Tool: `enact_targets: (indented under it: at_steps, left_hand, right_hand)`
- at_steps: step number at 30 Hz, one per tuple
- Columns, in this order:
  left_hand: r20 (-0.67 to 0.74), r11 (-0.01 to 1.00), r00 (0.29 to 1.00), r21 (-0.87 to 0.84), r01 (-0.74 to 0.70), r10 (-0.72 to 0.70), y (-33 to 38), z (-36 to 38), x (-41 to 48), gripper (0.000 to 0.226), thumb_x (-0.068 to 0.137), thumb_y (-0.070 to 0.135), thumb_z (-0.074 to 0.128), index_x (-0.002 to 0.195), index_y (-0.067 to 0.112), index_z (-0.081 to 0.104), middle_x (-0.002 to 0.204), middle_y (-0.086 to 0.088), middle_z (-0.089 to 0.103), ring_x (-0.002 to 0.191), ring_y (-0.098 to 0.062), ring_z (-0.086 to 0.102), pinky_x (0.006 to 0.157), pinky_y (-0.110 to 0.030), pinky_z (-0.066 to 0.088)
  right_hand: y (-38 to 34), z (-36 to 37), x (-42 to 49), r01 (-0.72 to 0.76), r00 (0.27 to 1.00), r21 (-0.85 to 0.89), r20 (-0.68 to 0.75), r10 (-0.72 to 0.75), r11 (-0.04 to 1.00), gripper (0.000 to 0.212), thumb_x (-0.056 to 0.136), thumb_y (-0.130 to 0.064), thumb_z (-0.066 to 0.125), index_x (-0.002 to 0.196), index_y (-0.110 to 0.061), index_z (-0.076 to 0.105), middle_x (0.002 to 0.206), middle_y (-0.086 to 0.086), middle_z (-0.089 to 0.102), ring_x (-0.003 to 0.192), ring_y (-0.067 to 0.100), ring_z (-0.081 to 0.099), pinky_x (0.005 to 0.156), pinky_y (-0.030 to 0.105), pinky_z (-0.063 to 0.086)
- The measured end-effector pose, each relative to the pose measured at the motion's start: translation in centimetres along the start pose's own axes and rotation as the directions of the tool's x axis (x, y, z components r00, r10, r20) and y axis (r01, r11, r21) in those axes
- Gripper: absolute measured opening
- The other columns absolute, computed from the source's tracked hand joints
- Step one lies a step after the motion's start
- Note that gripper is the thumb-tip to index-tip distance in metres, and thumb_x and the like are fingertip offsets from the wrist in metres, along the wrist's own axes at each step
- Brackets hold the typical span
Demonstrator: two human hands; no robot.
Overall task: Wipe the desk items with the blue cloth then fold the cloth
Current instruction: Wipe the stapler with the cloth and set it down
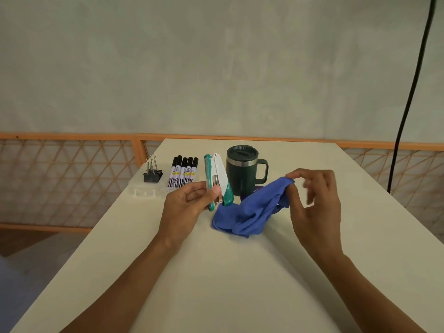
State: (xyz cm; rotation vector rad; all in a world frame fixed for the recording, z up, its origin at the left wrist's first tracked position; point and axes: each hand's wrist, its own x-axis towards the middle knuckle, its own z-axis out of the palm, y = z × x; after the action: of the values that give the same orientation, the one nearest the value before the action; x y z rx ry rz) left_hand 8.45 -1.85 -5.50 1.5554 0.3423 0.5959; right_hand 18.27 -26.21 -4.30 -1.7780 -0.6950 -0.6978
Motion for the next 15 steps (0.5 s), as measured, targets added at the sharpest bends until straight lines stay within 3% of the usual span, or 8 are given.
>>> enact_targets:
  at_steps: [3, 6, 10, 12, 15]
  left_hand:
    - [0.053, 1.000, 0.998, -0.015, -0.025, 0.026, 0.2, 0.4, -0.4, 0.038, 0.085, 0.035, 0.084, 0.120, 0.020, 0.078, 0.109, 0.007, 0.083, 0.105, -0.013, 0.079, 0.084, -0.026, 0.065]
    - [0.107, 0.999, 0.994, -0.021, -0.037, 0.039, 0.5, 1.1, -1.0, 0.038, 0.083, 0.034, 0.084, 0.118, 0.019, 0.079, 0.106, 0.007, 0.083, 0.101, -0.014, 0.080, 0.085, -0.024, 0.064]
    - [0.200, 0.998, 0.979, -0.042, -0.038, 0.046, 0.7, 1.4, -1.3, 0.037, 0.086, 0.029, 0.084, 0.120, 0.015, 0.078, 0.109, -0.002, 0.083, 0.103, -0.024, 0.080, 0.092, -0.030, 0.063]
    - [0.236, 0.998, 0.970, -0.031, -0.049, 0.055, 0.6, 1.5, -1.4, 0.037, 0.086, 0.025, 0.085, 0.121, 0.012, 0.078, 0.110, -0.006, 0.082, 0.104, -0.026, 0.079, 0.096, -0.034, 0.063]
    - [0.270, 0.998, 0.961, -0.029, -0.057, 0.063, 0.5, 1.8, -1.8, 0.037, 0.087, 0.023, 0.083, 0.121, 0.010, 0.078, 0.112, -0.006, 0.082, 0.107, -0.026, 0.079, 0.096, -0.034, 0.063]
  right_hand:
    - [-0.9, 0.4, -0.4, -0.139, 0.989, 0.143, -0.021, 0.144, 0.980, 0.021, 0.104, -0.014, 0.062, 0.114, -0.032, 0.060, 0.078, -0.004, 0.060, 0.068, 0.014, 0.056, 0.063, 0.014, 0.045]
    - [-2.0, 1.0, -0.9, -0.212, 0.977, 0.252, 0.062, 0.203, 0.944, 0.021, 0.105, -0.011, 0.061, 0.116, -0.029, 0.062, 0.099, -0.012, 0.072, 0.088, 0.017, 0.071, 0.071, 0.027, 0.059]
    - [-2.4, 2.2, -1.6, -0.314, 0.942, 0.321, 0.221, 0.252, 0.894, 0.027, 0.105, -0.011, 0.062, 0.126, -0.028, 0.062, 0.123, -0.017, 0.071, 0.115, 0.013, 0.071, 0.093, 0.038, 0.061]
    - [-2.2, 2.6, -2.0, -0.408, 0.901, 0.344, 0.301, 0.312, 0.846, 0.030, 0.105, -0.008, 0.063, 0.128, -0.026, 0.062, 0.124, -0.012, 0.073, 0.116, 0.014, 0.072, 0.097, 0.046, 0.061]
    - [-2.6, 3.1, -2.4, -0.515, 0.824, 0.267, 0.415, 0.385, 0.815, 0.027, 0.103, -0.013, 0.064, 0.126, -0.028, 0.062, 0.111, -0.010, 0.080, 0.101, 0.014, 0.078, 0.091, 0.051, 0.063]
